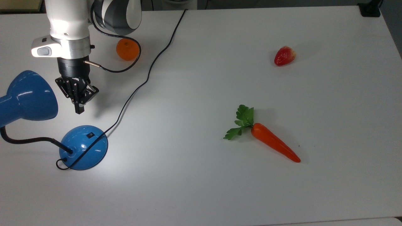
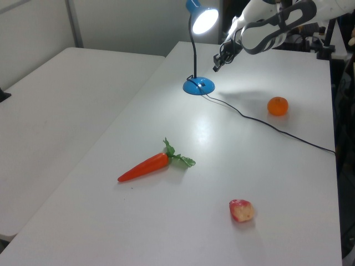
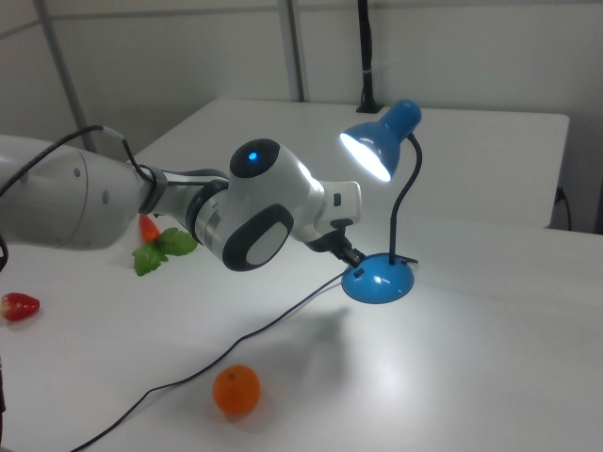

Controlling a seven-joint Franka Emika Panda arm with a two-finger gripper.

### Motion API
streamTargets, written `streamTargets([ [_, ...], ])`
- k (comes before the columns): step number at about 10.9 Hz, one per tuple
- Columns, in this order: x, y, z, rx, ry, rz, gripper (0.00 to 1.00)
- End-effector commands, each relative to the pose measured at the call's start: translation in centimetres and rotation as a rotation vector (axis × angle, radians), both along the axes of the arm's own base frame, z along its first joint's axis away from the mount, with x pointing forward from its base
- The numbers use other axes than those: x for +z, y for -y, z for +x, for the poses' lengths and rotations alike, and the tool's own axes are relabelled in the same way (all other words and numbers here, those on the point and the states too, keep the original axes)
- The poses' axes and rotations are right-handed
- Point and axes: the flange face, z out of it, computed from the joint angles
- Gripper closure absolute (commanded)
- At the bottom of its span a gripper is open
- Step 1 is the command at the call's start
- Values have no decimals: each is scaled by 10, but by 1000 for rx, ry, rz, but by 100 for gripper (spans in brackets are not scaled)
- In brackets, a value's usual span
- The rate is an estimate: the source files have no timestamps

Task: Turn off lamp
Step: 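Move the gripper over the blue lamp base toward its switch, then lower the gripper and press the switch on the lamp base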

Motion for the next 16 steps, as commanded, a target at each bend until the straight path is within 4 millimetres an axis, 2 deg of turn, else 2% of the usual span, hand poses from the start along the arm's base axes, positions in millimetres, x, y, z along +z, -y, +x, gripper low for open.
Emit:
streamTargets([
  [1, -12, -5, 14, -26, 38, 9, 100],
  [6, -21, -20, 25, 1, 34, 3, 100],
  [7, -30, -27, 30, 10, 25, 6, 100],
  [9, -36, -28, 37, 14, 27, 2, 100],
  [13, -42, -26, 39, 5, 24, 8, 100],
  [16, -55, -25, 41, -4, 40, 1, 100],
])
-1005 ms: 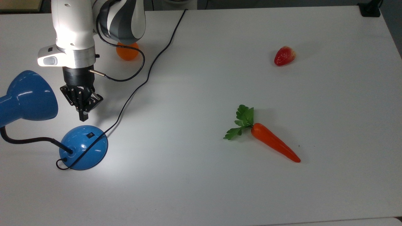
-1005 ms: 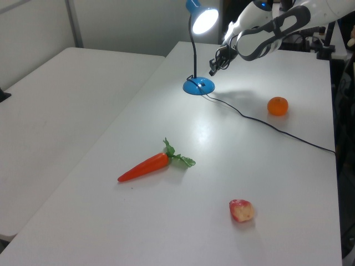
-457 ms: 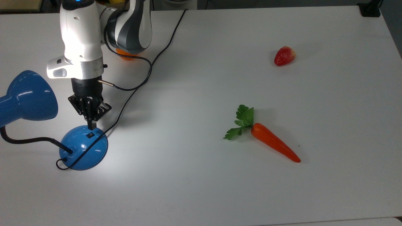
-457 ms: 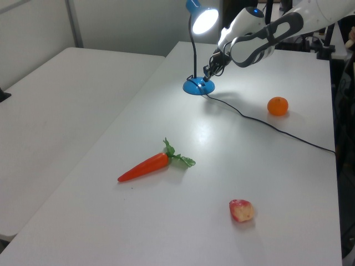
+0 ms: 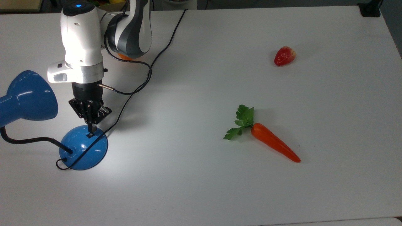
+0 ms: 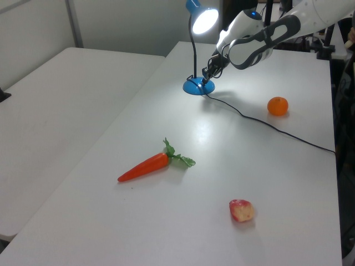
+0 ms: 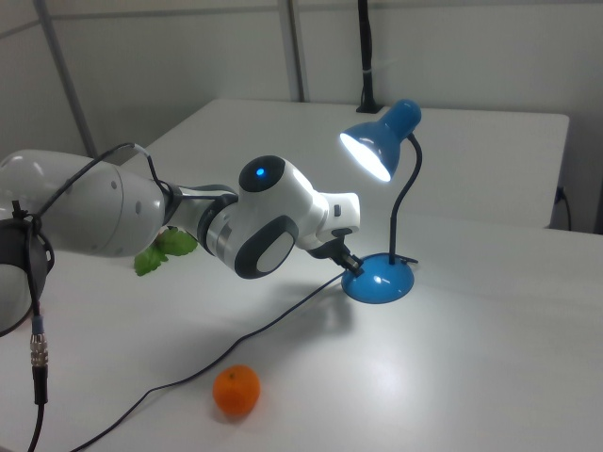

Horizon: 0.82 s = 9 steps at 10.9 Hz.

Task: Turn off lamp
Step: 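Lower the gripper and press the switch on the lamp base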

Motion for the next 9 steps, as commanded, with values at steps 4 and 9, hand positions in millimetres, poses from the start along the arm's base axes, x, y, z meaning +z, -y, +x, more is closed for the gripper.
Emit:
streamTargets([
  [4, -6, 2, 8, -29, 53, -1, 100],
  [9, -8, 3, 7, -34, 51, 2, 100],
])
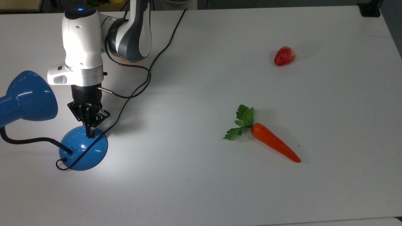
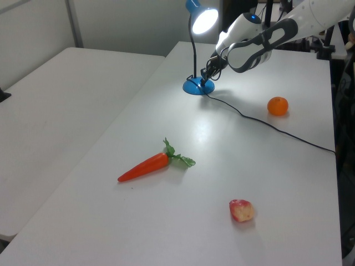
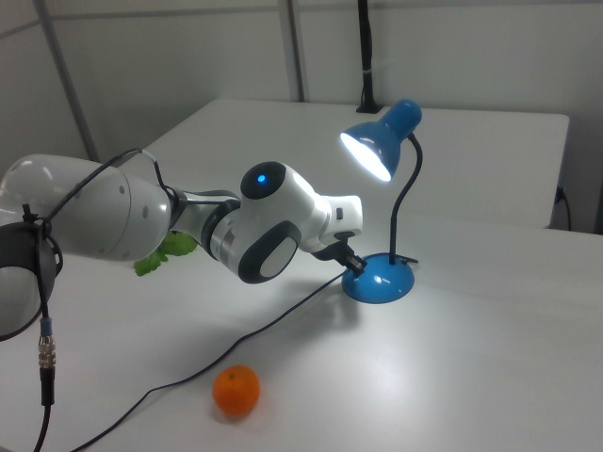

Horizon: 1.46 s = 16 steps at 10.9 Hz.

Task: Turn off lamp
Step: 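Lower the gripper and press the switch on the lamp base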

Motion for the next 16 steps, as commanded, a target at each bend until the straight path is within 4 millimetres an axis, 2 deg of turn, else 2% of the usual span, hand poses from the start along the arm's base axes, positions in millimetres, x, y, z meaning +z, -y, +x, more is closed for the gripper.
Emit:
streamTargets([
  [1, -3, 1, 2, -21, 15, 12, 100],
  [11, -23, 9, -6, -57, -17, 33, 100],
  [14, -20, 7, -8, -57, -18, 35, 100],
  [16, -7, 8, -13, -60, -13, 40, 100],
])
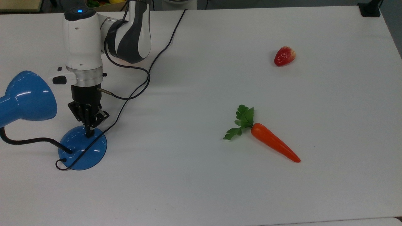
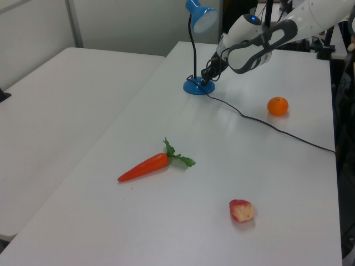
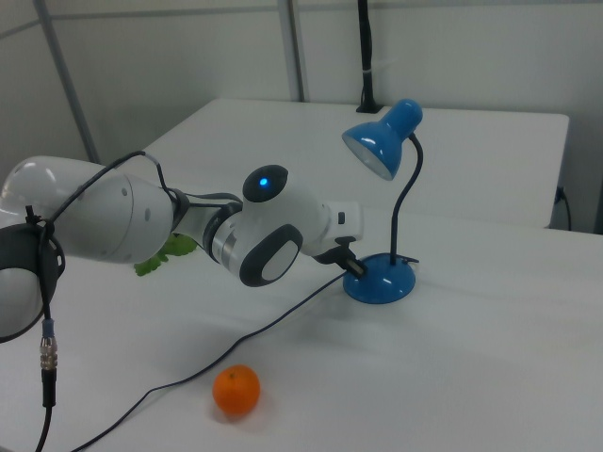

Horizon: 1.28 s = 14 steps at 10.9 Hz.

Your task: Turn off lamp

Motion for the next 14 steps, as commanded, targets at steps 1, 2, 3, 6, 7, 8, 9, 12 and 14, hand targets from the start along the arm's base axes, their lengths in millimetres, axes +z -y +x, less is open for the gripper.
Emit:
streamTargets([
  [1, 7, 4, -16, -28, -6, 22, 100],
  [2, 15, 1, -21, -25, -12, 26, 100],
  [3, 26, -4, -25, -13, -51, 44, 100],
  [6, 73, -8, -42, 38, -193, 97, 100],
  [7, 84, -11, -49, 81, -249, 105, 100],
  [8, 94, -15, -57, 125, -299, 111, 100],
  [9, 106, -17, -63, 160, -337, 109, 100],
  [12, 150, -30, -97, 312, -490, 92, 95],
  [14, 176, -42, -116, 352, -573, 39, 61],
])
